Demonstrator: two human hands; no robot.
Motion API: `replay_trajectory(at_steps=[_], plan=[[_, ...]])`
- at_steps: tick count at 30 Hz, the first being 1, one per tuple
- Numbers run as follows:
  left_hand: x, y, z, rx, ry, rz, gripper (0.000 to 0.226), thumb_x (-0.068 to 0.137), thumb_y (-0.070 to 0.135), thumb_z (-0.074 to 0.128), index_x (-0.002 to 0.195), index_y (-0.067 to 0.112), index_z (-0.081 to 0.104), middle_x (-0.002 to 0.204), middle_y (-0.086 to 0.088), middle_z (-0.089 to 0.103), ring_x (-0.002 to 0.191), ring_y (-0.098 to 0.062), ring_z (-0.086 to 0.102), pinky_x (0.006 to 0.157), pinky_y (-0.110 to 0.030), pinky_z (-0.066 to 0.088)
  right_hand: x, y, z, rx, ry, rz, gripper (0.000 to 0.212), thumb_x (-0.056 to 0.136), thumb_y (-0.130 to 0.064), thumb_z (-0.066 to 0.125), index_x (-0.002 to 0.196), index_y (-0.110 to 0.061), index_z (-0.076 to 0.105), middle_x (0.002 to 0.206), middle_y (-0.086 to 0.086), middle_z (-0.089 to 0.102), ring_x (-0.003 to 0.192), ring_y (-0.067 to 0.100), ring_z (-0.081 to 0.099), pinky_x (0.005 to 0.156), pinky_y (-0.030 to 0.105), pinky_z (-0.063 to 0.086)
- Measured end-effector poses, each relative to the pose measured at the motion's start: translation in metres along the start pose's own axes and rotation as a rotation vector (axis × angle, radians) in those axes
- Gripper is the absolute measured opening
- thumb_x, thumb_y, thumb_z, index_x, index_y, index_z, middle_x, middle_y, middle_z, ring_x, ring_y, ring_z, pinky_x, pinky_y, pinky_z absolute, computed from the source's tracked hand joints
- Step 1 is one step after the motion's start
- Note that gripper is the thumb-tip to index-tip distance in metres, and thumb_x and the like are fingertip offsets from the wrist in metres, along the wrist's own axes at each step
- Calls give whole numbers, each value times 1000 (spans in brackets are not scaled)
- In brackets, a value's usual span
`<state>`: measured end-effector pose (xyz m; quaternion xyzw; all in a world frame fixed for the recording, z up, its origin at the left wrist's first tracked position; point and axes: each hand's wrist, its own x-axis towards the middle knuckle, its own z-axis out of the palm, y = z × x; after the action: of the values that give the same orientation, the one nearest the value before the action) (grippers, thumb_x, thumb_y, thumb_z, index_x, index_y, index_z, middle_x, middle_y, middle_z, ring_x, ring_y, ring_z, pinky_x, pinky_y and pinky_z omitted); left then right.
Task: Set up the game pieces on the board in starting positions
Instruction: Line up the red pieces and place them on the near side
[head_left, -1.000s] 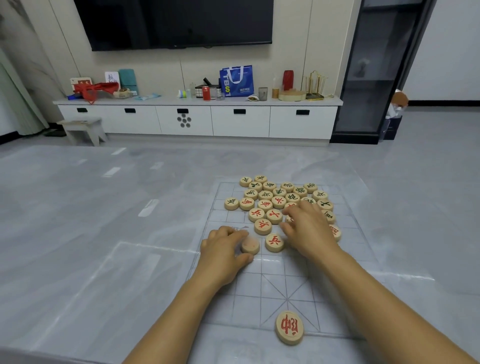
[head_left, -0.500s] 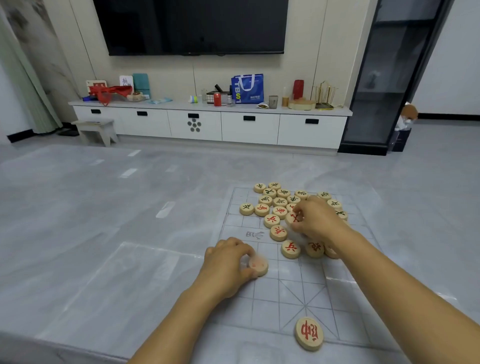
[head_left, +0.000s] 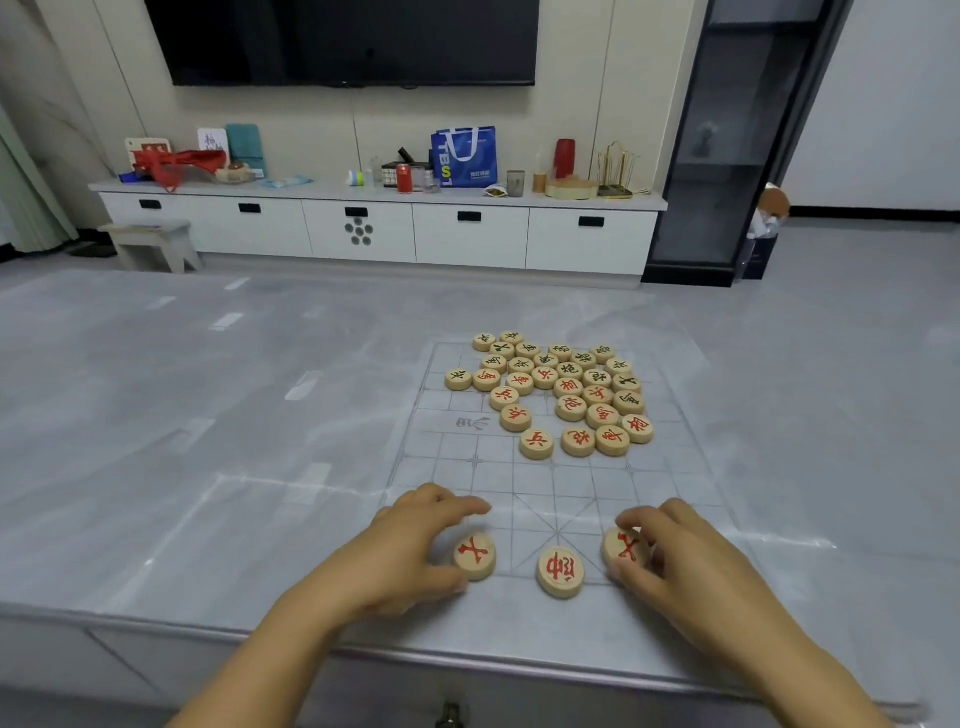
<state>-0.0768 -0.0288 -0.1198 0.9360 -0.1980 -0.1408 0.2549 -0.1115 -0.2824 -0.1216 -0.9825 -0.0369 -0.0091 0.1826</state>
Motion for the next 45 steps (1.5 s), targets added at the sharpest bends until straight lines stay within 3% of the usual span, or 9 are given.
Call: replay_trajectory(at_steps=[4,8,15,18,21,25,31,37,45], plan=[[-1,20,8,-19,103,-108,63,70,47,72,122,35,38,105,13,39,98,-7,45,87,-19,42,-8,0,3,-1,13,-37,43,86,-53,48,124,-32,44,113,-12,44,99,6,48,80,18,42],[1,26,18,67,149,-132,43,70,49,71,97,29,44,101,9,47,92,-11,47,76,-21,40,-10,3,1,11,-59,-72,58,85,-54,50,136,-37,29,119,-13,38,106,5,46,84,18,41],[2,20,19,-65,82,-70,42,76,32,71,113,33,52,108,11,46,101,-8,49,94,-24,44,-7,9,-2,62,-80,-76,47,87,-46,51,131,-37,37,107,-17,36,96,1,46,84,16,42],[1,18,18,-92,88,-87,52,75,33,73,119,34,45,105,13,44,98,-7,48,91,-21,43,-5,9,-3,63,-98,-55,40,83,-49,55,119,-37,43,106,-18,40,94,2,48,83,18,45],[0,18,17,-145,136,-123,50,68,39,76,106,33,44,98,13,46,87,-6,47,79,-18,42,-4,8,-4,55,-120,-43,37,78,-55,58,108,-39,41,104,-18,41,92,2,49,82,20,46],[1,19,22,-40,143,-85,38,73,41,72,98,32,46,101,11,47,93,-8,46,82,-20,43,-3,8,-5,73,-151,-43,57,77,-55,61,125,-38,36,106,-19,36,99,1,46,87,20,44],[-1,16,18,-112,79,-53,37,79,29,70,111,36,52,103,13,46,96,-6,50,87,-18,43,-6,8,-5,103,-147,-67,34,81,-46,61,108,-39,41,103,-19,41,93,2,49,84,20,47],[0,12,17,-155,51,-40,46,78,25,71,117,39,51,99,18,44,94,-6,50,83,-14,41,-6,11,-5,163,-200,-94,38,83,-39,61,117,-39,44,103,-23,39,96,0,50,89,20,46],[2,18,21,-122,98,-11,36,75,30,73,100,37,49,101,13,50,87,-3,48,75,-11,39,-5,12,-4,173,-190,-94,43,82,-41,62,120,-37,43,103,-24,40,95,-2,48,86,18,46]])
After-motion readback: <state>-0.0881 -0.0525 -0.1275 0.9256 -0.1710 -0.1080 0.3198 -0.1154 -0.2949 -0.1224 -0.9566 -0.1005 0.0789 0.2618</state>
